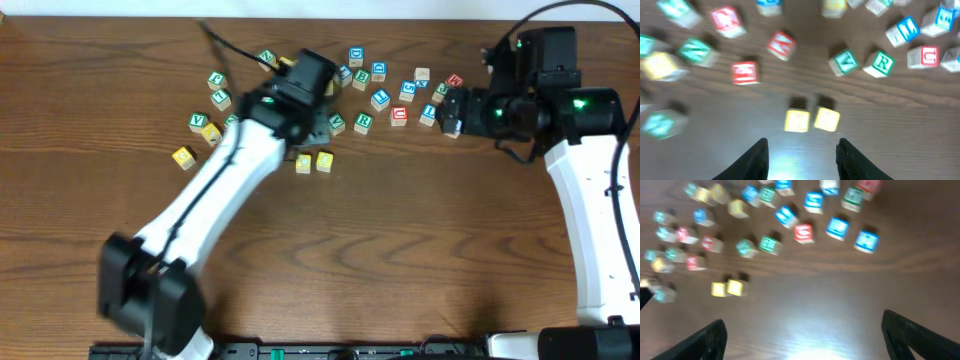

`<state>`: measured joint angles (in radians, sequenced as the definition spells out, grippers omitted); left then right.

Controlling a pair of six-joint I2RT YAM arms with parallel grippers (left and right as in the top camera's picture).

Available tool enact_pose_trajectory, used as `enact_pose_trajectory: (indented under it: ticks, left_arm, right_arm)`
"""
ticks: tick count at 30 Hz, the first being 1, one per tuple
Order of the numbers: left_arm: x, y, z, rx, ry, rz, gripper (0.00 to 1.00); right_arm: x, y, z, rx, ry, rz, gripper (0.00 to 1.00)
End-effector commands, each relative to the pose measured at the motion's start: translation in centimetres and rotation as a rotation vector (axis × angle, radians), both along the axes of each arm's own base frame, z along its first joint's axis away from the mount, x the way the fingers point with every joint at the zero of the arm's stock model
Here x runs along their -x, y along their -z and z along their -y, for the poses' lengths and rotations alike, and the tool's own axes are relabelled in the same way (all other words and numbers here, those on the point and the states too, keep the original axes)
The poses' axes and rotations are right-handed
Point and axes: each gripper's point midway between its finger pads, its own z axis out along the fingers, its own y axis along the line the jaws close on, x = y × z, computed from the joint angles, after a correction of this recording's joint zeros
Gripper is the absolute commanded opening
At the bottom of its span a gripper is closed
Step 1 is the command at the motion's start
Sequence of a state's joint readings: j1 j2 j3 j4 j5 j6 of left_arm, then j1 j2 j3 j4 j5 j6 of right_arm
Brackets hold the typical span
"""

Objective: Spell out CORL
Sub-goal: 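Release the O block and lift the left gripper away, then reach the right gripper to the green R block and grasp it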

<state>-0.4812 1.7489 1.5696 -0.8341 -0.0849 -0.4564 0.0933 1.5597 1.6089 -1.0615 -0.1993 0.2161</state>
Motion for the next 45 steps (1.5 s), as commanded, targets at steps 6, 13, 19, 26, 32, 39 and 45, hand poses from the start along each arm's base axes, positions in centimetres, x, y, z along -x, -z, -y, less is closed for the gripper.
enact_pose_trajectory:
  ticks: [6,13,19,26,32,39,45]
  left_arm:
    - [-0.2,-4.5,-8.7,-0.042,-0.113,0.056,0.43]
    - [-0.2,-4.0,-13.4,-0.058,-0.225,0.014,0.43]
    - [-0.3,-3.9,-14.9,-0.06,-0.263,0.011,0.43]
    - [0.0,-3.3,-14.9,-0.064,-0.262,-0.008,0.43]
    - [0.1,-3.0,-14.9,-0.066,-0.262,-0.014,0.43]
    - [0.1,-2.9,-14.9,-0.067,-0.262,-0.017,0.43]
    - [0.2,-2.8,-15.0,-0.069,-0.262,-0.024,0.43]
  right_arm:
    - [-4.2,3.0,-7.7,-0.092,0.016,-0.068,0.87]
    - [-7.5,8.1,-10.5,-0.036,0.144,-0.14,0.77]
    - [-9.3,11.6,-11.7,-0.035,0.239,-0.151,0.69]
    - [-10.3,14.5,-12.3,-0.044,0.27,-0.175,0.63]
    - [-10.6,17.5,-12.9,-0.027,0.264,-0.202,0.62]
    - [-10.7,20.1,-13.2,0.004,0.237,-0.225,0.62]
    - [-10.5,21.6,-13.5,0.036,0.206,-0.235,0.63]
